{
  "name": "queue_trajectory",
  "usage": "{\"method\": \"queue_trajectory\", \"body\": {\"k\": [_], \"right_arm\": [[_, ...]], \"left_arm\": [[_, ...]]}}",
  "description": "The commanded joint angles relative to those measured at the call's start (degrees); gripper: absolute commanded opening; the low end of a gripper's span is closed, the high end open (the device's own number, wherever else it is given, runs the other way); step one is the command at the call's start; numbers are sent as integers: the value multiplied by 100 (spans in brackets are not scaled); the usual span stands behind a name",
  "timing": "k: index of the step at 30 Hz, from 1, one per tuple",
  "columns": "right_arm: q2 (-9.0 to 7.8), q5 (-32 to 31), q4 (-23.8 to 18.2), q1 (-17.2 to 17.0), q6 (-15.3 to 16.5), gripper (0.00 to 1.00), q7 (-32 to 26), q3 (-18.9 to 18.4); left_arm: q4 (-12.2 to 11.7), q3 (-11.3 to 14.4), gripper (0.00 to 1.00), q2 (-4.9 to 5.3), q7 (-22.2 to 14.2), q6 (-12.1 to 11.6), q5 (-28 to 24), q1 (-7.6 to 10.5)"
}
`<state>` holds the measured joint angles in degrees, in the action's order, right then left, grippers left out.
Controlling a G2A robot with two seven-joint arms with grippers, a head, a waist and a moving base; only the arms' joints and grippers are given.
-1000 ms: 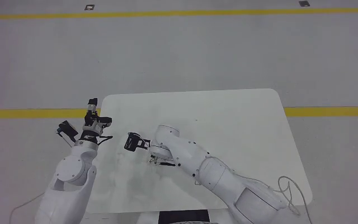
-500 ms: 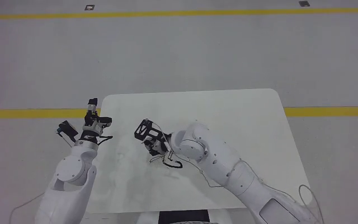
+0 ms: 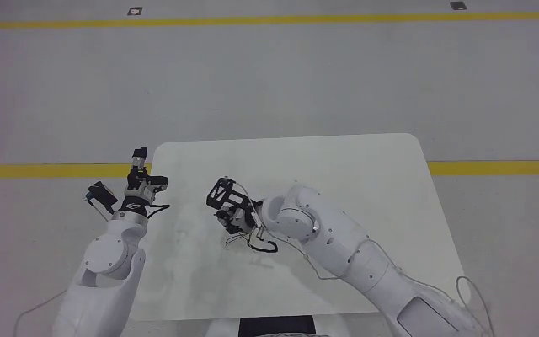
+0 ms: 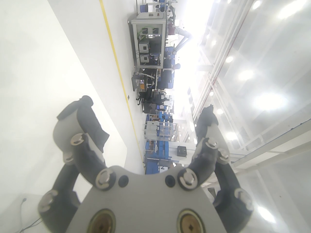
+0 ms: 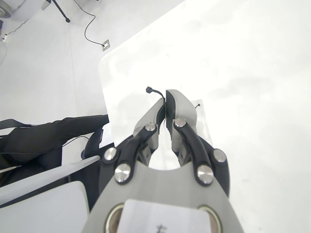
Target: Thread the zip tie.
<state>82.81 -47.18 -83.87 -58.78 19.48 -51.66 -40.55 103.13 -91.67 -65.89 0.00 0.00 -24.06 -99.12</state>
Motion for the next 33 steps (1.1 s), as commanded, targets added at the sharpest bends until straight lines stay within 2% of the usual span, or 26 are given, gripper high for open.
{"method": "queue_trajectory", "body": {"k": [1,6,12,19,23,33], "right_arm": [[-10,71,-9,-56,-2,0,227,-77],[-201,1123,-207,-211,0,0,886,-501],[-520,2457,-450,-150,0,0,1254,-515],[-771,3959,-560,100,0,0,1346,-341],[-820,4845,-664,167,0,0,1021,-436],[-820,4845,-664,167,0,0,1021,-436]], "left_arm": [[0,0,100,0,0,0,0,0],[0,0,100,0,0,0,0,0],[0,0,100,0,0,0,0,0],[0,0,100,0,0,0,0,0],[0,0,100,0,0,0,0,0],[0,0,100,0,0,0,0,0]]}}
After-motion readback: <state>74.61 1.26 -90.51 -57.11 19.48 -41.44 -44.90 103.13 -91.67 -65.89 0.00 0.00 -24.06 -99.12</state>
